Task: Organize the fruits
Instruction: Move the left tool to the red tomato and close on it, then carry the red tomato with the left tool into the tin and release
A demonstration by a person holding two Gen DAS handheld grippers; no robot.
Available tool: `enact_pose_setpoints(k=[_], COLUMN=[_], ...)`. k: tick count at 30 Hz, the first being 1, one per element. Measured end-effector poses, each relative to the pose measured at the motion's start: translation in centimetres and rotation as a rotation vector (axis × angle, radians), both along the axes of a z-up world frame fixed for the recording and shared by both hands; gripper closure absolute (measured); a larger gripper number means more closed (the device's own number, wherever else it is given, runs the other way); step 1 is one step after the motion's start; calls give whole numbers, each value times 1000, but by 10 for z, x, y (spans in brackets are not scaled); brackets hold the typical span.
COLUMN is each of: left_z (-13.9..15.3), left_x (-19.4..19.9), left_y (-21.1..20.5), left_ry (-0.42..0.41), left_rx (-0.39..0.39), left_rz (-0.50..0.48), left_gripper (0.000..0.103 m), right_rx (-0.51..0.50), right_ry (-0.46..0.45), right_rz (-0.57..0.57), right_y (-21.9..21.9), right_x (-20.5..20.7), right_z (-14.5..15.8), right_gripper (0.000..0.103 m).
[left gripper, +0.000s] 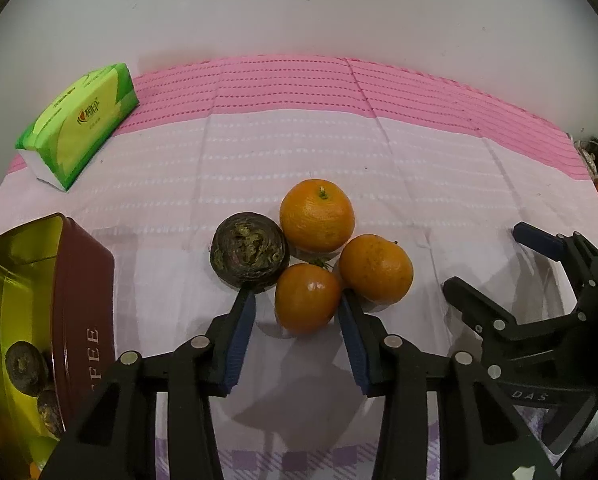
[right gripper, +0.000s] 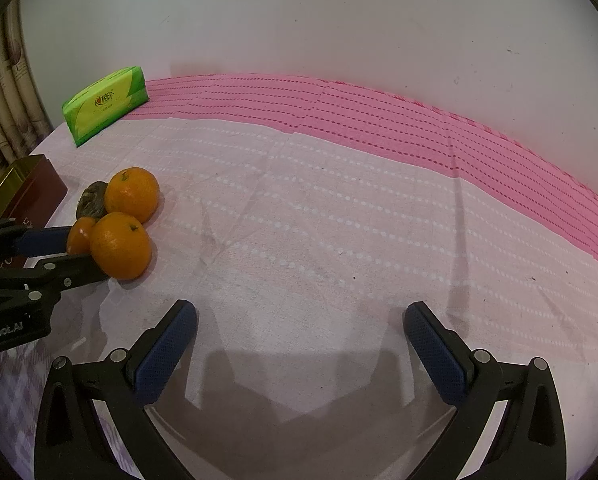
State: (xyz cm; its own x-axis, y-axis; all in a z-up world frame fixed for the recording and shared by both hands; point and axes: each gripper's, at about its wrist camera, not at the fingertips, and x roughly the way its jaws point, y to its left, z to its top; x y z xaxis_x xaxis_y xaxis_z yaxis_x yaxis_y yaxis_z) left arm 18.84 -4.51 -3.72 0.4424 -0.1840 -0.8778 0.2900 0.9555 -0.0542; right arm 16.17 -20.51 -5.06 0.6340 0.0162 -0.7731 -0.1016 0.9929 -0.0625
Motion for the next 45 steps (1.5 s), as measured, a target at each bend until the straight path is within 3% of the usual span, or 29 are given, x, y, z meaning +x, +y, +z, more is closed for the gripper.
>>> enact_pose_setpoints(k=[3,25,45], left_z=[0,11,67], left_x=[-1,-32,-77], left_y=[0,16,71], left_ry=[6,19,-90], left_rx=[-6,-13,-8], left_rz=[-1,42,133], left_gripper=[75,76,76], right_rx=[0,0,0], right_ry=[0,1,1], right_rz=[0,0,0], right_y=[0,0,-1], right_x=[0,0,0], right_z=[0,0,0], right_gripper=[0,0,0])
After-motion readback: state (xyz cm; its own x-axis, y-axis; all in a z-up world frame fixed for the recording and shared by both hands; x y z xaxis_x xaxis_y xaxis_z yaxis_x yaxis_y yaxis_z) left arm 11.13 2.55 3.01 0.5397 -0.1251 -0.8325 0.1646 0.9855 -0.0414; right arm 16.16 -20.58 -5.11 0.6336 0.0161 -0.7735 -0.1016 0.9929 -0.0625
